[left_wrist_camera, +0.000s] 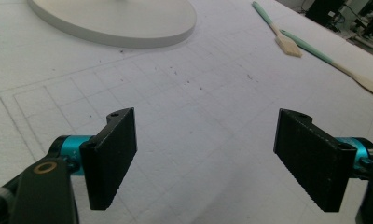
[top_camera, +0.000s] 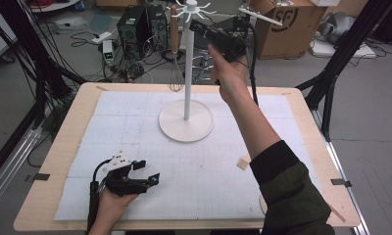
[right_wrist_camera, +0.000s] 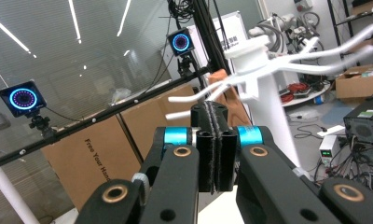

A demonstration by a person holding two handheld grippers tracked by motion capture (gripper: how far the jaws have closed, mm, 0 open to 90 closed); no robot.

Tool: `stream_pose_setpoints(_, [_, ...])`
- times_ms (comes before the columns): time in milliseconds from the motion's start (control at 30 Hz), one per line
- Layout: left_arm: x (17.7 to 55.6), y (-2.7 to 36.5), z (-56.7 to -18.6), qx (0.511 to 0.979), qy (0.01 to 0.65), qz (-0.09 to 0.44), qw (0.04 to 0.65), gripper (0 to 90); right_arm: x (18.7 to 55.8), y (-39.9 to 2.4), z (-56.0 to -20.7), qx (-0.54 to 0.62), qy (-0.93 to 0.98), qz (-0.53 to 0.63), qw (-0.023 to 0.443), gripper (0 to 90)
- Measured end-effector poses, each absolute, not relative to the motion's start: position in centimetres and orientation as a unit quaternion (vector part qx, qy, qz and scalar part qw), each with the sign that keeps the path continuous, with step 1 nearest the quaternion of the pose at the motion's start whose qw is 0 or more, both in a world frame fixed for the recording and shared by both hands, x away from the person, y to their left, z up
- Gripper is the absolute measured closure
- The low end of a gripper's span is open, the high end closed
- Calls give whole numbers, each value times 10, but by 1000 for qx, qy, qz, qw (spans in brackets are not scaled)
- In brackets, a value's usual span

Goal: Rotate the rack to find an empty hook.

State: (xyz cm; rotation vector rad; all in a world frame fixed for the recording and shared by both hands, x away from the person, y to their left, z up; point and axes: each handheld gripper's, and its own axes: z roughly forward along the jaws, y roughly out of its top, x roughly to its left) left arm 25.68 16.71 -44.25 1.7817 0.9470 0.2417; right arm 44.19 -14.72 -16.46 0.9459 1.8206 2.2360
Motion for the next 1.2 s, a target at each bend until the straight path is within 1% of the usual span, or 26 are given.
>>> stream_pose_setpoints(133, [256,166,-442,747,395,101,525,218,443,-158,-174,321,595,734,59,900])
stream_pose_setpoints(233, [257,166,-442,748,394,101,525,218,447,-167,-177,338,583,737,53,900])
stream_pose_setpoints(367, [257,167,-443,746,395,98,528,218,449,-175,-172,347,564,747,64,900])
stream_pose_setpoints(433, [257,167,-443,746,396,98,527,218,451,-176,-169,350,561,747,63,900])
stream_pose_setpoints(500, [257,167,-443,746,396,99,526,218,453,-176,-167,348,555,754,49,900])
stream_pose_setpoints(733, [257,168,-443,746,396,97,527,216,449,-165,-160,332,566,753,45,900])
stream_pose_setpoints(800, [257,168,-444,743,398,95,529,215,448,-162,-160,333,567,753,37,900])
stream_pose_setpoints(1200, [257,169,-444,744,400,98,527,215,445,-145,-161,322,578,749,31,900])
